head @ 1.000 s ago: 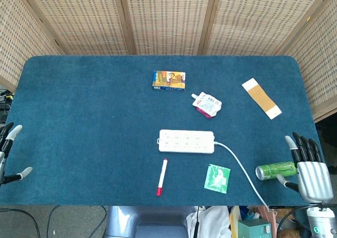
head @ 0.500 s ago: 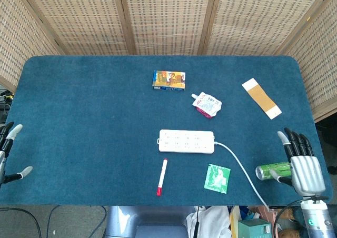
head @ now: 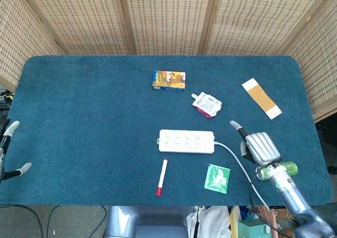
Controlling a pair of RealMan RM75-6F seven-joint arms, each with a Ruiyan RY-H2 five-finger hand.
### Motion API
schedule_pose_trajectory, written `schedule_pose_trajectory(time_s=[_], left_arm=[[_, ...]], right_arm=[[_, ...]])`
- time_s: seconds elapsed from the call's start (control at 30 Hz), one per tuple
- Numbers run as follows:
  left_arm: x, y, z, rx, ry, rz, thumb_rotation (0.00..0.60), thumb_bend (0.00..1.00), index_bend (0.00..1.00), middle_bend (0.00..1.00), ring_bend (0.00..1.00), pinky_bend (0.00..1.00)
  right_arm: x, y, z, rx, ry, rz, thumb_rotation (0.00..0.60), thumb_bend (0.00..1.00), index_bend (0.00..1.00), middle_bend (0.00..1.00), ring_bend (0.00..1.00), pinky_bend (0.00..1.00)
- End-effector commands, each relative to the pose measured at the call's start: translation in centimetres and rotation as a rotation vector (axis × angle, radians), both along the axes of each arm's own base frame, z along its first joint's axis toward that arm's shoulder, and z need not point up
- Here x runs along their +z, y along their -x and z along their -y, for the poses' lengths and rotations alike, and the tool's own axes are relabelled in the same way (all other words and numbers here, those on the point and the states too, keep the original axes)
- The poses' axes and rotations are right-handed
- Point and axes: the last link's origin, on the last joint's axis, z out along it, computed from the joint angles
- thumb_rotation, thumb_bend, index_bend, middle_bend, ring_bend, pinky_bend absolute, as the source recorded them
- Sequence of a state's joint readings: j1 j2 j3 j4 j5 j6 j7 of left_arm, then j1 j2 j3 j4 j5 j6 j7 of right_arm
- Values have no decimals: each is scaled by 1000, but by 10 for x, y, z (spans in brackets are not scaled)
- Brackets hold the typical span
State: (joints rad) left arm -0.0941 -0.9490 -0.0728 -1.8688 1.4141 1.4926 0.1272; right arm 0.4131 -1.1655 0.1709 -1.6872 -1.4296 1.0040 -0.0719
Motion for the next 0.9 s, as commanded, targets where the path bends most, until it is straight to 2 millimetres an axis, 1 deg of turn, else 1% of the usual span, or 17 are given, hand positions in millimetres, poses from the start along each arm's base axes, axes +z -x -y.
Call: schedule_pose_trajectory(time_s=[0.03,0.07,0.2,0.3,0.47,0.63,0.9], left_arm=[[0,1,-3,13,-1,-2,600,0,0,0,0,0],[-1,2,-4,20,1,-4,600,0,0,0,0,0],[-1,3,-7,29,2,-3,600,0,0,0,0,0],[-1,4,-8,32,5,-5,600,0,0,0,0,0],[-4,3,-8,32,17,-11,600,0,0,0,0,0],[-6,2,-8,32,20,-16,600,0,0,0,0,0],[-8,2,-8,35,24,-19,600,0,0,0,0,0]], right_arm=[[-25,-9,16,-22,-110,-36,600,886,86,883,968,1000],[-35,-8,17,-41,-145,-38,600,886,86,882,968,1000],[-53,-6,21,-64,-183,-59,600,885,87,882,968,1000],[-62,-8,20,-71,-201,-57,600,886,87,882,968,1000],[-69,-13,21,-66,-208,-57,600,886,99,883,968,1000],[-73,-14,21,-68,-218,-69,600,885,171,883,968,1000],[-80,-16,22,-75,-240,-75,600,886,174,883,968,1000]])
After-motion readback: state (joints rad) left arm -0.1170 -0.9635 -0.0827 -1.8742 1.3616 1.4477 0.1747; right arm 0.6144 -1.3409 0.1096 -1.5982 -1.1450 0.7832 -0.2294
